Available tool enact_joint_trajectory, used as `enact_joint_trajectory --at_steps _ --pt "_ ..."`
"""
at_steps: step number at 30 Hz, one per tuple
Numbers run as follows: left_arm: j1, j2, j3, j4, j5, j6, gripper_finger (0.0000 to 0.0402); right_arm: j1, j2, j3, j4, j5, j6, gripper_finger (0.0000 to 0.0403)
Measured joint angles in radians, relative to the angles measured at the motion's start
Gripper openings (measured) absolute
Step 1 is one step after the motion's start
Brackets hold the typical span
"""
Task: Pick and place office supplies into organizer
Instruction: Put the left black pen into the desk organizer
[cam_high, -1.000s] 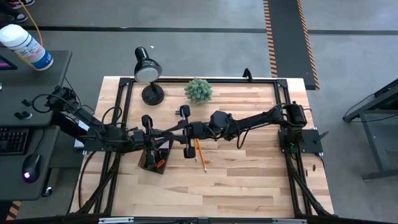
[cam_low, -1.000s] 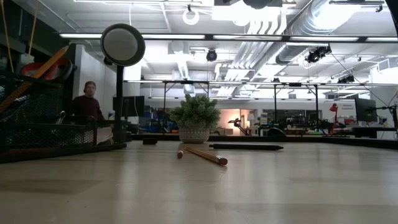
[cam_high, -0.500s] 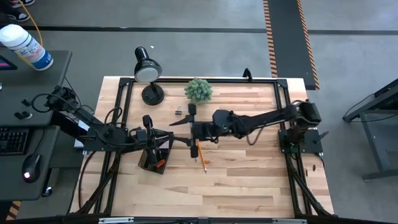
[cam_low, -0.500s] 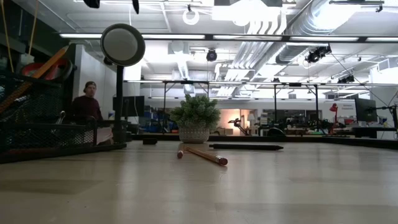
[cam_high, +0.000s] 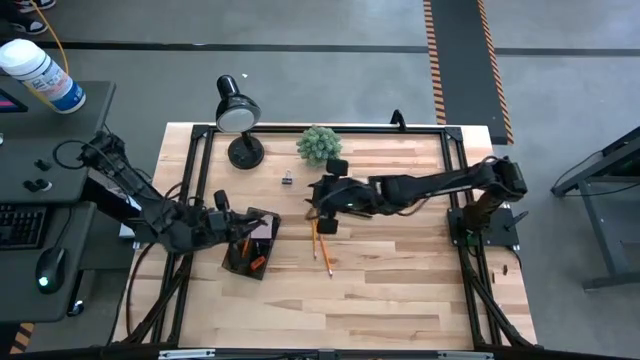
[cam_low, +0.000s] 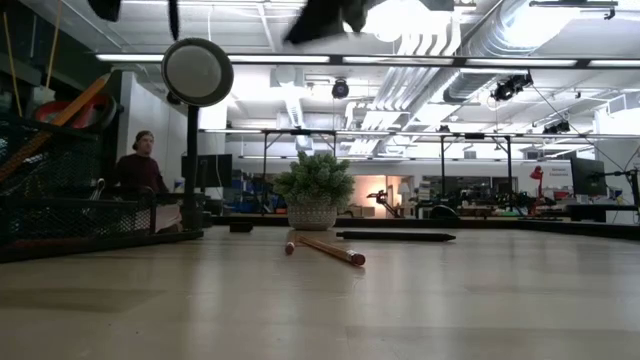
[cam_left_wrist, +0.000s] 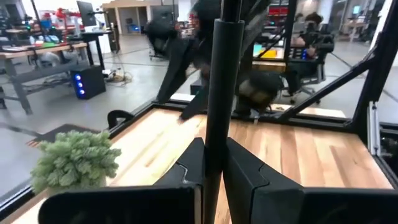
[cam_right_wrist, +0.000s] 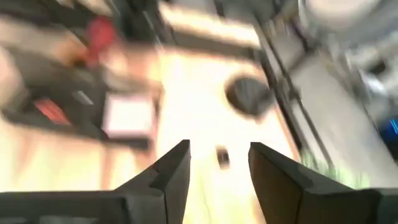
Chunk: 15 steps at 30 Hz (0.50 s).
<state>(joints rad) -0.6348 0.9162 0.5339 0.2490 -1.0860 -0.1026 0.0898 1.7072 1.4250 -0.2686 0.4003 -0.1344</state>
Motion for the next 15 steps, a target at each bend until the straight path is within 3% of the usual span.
enact_joint_trajectory --at_steps 8,15 --pt "-0.115 0.000 0.000 -0.073 -0.124 -0.114 0.0016 -0.095 0.115 -0.002 -0.291 0.140 0.207 0.0129" --pt "-0.173 0.001 0.000 -0.186 -0.149 -0.262 0.0016 -0.151 0.161 -0.002 -0.424 -0.041 0.294 0.0130"
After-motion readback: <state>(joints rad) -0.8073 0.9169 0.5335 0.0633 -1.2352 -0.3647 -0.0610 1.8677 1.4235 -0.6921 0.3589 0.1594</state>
